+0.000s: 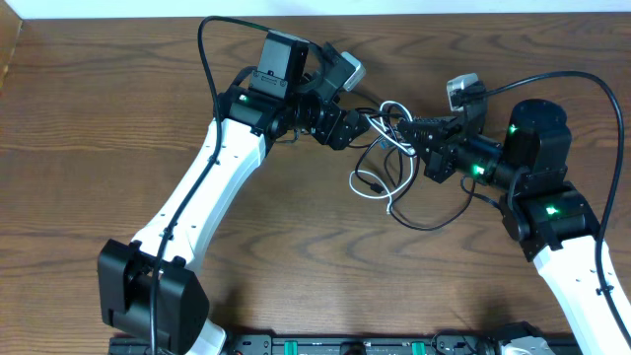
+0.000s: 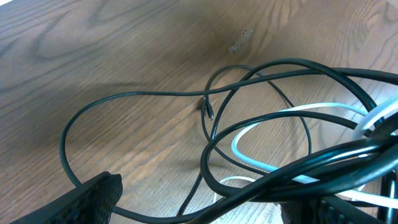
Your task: Untangle cables
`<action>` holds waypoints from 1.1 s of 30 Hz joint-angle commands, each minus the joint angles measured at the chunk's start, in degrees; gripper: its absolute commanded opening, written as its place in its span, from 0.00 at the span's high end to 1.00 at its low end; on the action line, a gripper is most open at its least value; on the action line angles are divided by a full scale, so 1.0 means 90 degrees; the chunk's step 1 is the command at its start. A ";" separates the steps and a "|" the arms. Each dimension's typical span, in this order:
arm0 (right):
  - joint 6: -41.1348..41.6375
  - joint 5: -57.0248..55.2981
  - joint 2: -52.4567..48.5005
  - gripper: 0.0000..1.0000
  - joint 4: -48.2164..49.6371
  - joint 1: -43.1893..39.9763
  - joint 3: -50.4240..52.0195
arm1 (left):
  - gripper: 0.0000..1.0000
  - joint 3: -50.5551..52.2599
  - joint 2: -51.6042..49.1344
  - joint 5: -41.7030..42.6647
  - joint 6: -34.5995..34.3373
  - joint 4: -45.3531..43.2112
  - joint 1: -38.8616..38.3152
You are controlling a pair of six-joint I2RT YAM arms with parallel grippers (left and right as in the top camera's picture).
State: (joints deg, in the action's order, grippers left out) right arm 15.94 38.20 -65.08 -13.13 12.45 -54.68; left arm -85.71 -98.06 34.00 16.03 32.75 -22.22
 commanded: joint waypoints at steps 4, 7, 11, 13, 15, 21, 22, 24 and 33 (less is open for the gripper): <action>0.0090 0.0325 0.0107 0.99 -0.0012 -0.0002 -0.0175 | 0.16 0.0010 0.0007 0.0019 -0.0090 -0.0087 0.0000; 0.0087 0.0389 0.0107 0.99 -0.0010 -0.0002 -0.0175 | 0.16 0.0010 0.0007 0.0568 0.0124 -0.0087 0.0002; 0.0087 0.0578 0.0114 0.99 0.0005 -0.0002 -0.0175 | 0.16 0.0010 0.0007 0.1358 0.0306 -0.0083 0.0002; 0.0090 0.0622 0.0124 0.99 0.0005 -0.0002 -0.0175 | 0.16 0.0010 0.0007 0.1654 0.0457 -0.0073 0.0002; 0.0092 0.0658 0.0126 0.99 0.0007 -0.0002 -0.0172 | 0.16 0.0010 0.0007 0.1824 0.0549 -0.0073 0.0000; 0.0134 0.0656 0.0131 0.99 0.0010 -0.0005 -0.0175 | 0.34 0.0010 0.0007 0.1817 0.0653 -0.0010 0.0002; 0.0134 0.0658 0.0134 0.99 0.0010 -0.0005 -0.0175 | 0.47 0.0010 0.0007 0.1802 0.0731 0.0019 0.0002; 0.0134 0.0656 0.0155 0.99 0.0007 -0.0005 -0.0175 | 0.62 0.0010 0.0002 0.1651 0.0736 0.0022 0.0002; 0.0134 0.0464 0.0355 0.99 0.0000 -0.0017 -0.0172 | 0.93 0.0010 0.0002 -0.0197 0.0279 0.0007 0.0005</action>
State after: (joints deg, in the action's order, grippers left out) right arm 16.38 41.71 -64.20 -13.28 12.43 -54.68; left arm -85.71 -98.04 43.24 21.37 33.01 -22.59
